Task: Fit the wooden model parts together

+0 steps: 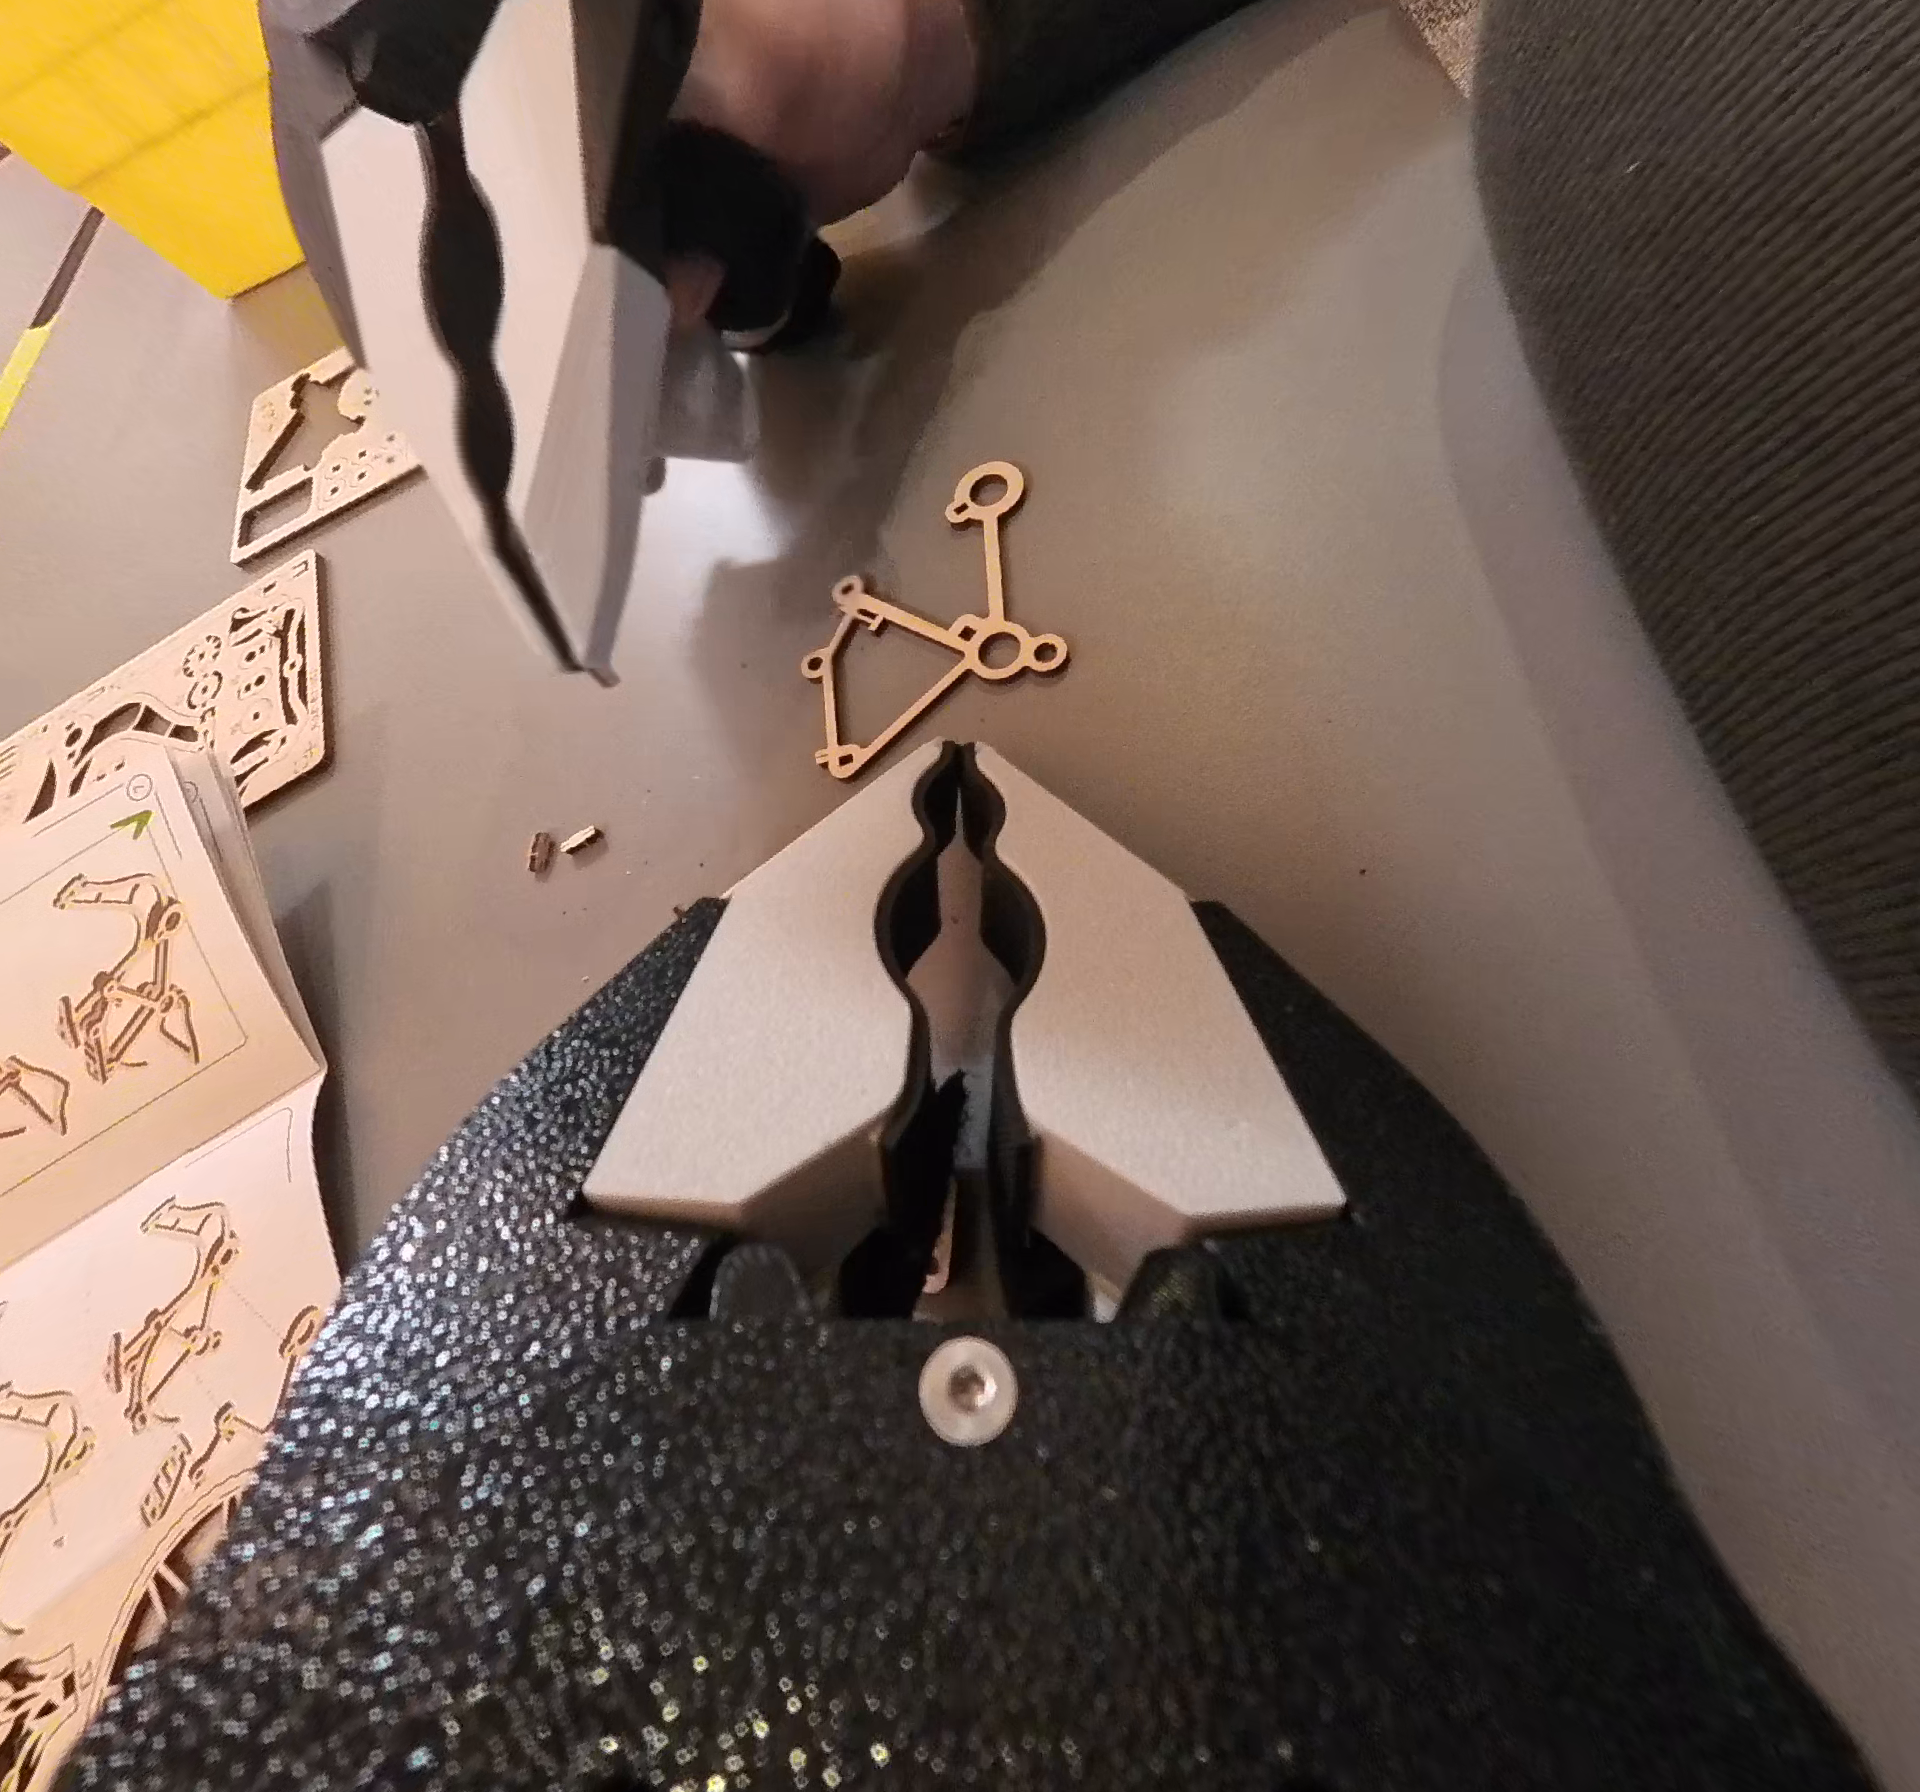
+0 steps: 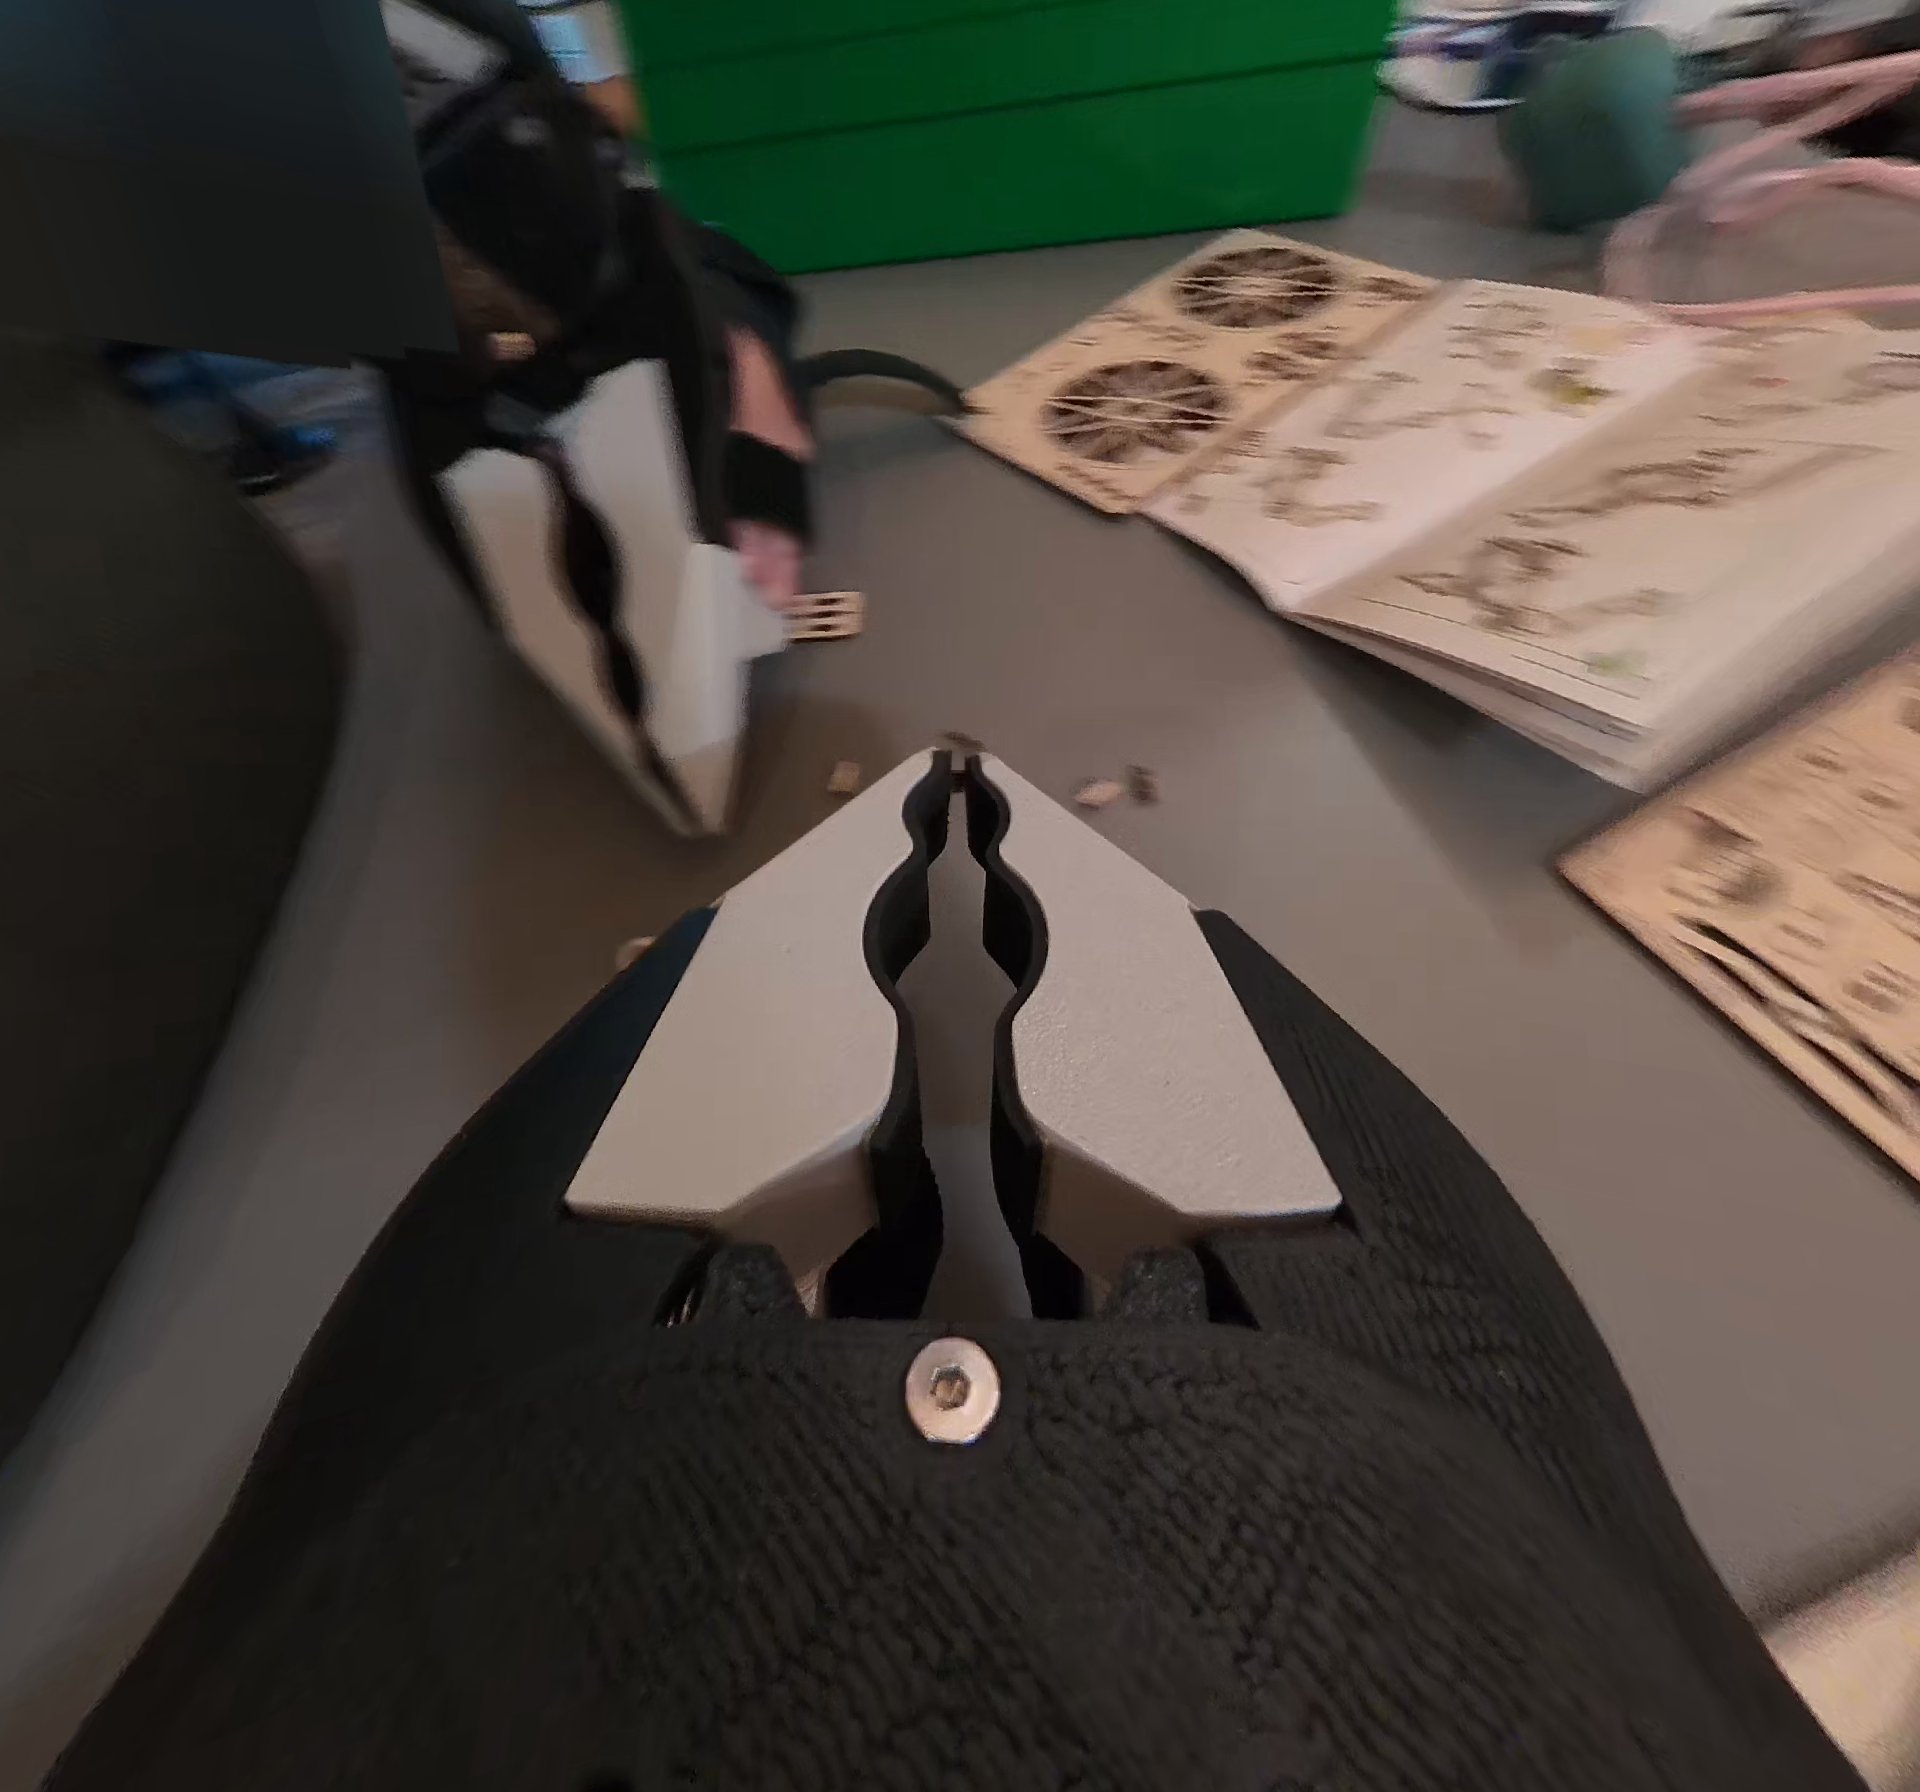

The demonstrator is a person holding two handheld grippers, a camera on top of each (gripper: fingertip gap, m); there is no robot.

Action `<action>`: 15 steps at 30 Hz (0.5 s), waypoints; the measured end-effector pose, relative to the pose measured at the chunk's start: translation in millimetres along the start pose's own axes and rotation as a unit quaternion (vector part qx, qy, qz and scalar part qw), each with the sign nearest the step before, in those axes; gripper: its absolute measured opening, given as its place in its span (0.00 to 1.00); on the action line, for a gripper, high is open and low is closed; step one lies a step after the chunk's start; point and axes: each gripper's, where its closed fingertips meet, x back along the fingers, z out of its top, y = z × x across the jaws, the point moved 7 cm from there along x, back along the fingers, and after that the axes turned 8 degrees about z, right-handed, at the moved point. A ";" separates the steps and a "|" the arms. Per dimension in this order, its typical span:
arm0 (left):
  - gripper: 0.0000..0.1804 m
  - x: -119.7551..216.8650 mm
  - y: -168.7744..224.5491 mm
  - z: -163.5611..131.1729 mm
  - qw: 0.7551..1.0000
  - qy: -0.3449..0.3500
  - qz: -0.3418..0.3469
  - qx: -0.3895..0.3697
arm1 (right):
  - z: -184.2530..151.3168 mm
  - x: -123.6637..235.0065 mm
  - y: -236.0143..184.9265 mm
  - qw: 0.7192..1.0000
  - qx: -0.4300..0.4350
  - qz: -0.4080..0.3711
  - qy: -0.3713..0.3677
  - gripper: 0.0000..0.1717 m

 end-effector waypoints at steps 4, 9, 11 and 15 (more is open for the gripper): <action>0.00 0.0 -0.2 0.0 1.000 0.000 0.000 0.000 | -1.4 -11.0 -15.4 0.997 0.007 0.065 -0.033 0.00; 0.00 0.6 0.3 -0.2 1.000 0.001 -0.003 -0.001 | -10.6 -22.0 -20.7 0.992 0.001 0.077 -0.097 0.01; 0.00 1.0 0.3 -0.5 1.000 0.001 -0.005 0.000 | -11.1 -21.4 -19.9 0.992 -0.002 0.075 -0.098 0.01; 0.00 1.6 0.3 -1.0 1.000 0.000 -0.008 0.001 | -12.4 -21.7 -18.8 0.991 -0.011 0.080 -0.102 0.01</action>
